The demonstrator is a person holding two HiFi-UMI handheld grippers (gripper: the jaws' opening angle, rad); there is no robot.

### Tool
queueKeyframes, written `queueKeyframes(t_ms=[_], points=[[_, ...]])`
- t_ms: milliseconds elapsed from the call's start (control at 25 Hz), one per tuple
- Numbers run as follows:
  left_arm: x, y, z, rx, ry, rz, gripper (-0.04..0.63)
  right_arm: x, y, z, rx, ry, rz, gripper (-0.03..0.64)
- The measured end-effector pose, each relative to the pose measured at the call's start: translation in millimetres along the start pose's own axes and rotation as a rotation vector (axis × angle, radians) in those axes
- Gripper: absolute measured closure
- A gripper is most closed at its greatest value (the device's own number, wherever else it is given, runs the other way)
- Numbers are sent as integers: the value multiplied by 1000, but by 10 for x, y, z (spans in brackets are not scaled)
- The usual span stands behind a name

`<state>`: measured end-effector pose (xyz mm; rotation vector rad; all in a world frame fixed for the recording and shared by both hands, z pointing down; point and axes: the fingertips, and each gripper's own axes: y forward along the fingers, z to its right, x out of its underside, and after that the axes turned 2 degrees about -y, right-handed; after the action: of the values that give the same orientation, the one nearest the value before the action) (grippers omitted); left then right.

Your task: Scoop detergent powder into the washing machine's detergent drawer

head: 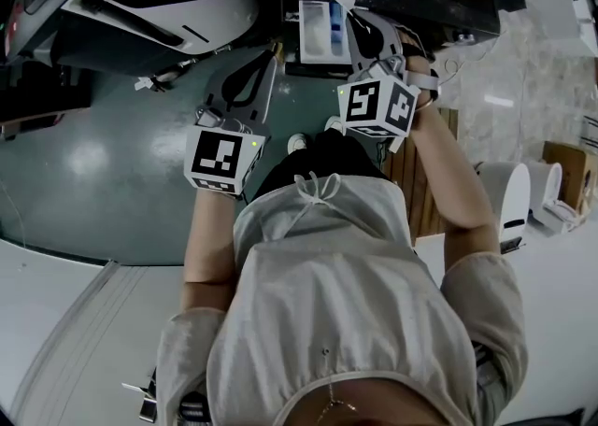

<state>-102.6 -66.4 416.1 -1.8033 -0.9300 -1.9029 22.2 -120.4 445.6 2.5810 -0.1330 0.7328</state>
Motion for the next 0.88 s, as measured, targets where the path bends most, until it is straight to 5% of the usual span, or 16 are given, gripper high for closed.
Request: queueKeyframes(t_ms=[440,880], points=[[-478,-90,-112,-43,63,58,574,-193,-437,426,79,413,131,603],[-972,-124,-226,-76,126,134,573,-71,-728,804,164,720,190,603]])
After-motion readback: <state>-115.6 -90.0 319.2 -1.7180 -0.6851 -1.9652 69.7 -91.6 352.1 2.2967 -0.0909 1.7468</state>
